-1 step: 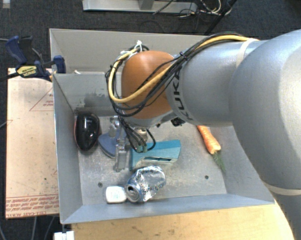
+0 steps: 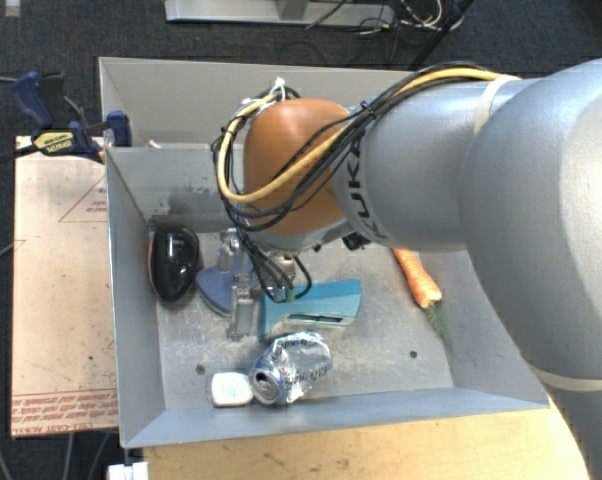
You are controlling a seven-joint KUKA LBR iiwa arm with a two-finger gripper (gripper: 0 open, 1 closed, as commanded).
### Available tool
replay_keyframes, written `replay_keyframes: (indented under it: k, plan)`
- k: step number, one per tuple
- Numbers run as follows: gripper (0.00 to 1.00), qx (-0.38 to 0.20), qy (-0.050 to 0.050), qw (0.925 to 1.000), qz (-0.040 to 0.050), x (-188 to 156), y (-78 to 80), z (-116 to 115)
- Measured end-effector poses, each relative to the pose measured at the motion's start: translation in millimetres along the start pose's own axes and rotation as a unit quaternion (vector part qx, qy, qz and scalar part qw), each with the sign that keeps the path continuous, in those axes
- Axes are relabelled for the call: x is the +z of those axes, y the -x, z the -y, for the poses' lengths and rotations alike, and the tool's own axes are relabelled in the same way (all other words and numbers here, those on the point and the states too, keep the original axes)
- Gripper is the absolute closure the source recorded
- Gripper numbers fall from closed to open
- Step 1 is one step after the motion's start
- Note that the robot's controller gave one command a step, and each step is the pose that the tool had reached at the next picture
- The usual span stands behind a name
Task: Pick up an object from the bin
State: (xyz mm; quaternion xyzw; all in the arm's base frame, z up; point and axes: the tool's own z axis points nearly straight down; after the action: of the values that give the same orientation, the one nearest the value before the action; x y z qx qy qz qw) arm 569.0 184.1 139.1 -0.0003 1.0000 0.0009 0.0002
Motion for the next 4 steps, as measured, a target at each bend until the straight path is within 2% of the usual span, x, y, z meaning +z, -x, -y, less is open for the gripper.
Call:
replay_keyframes:
  k: [1,2,3,4]
  plan:
    - [1.0,-0.051,0.005,0.9987,0.0046,43,17.0,66]
    - [1.0,-0.051,0.005,0.9987,0.0046,43,17.0,66]
    - [1.0,-0.05,0.004,0.9987,0.0012,-1,16.8,67]
    - [0.0,-0.046,0.006,0.9989,0.0062,-59,22.5,61]
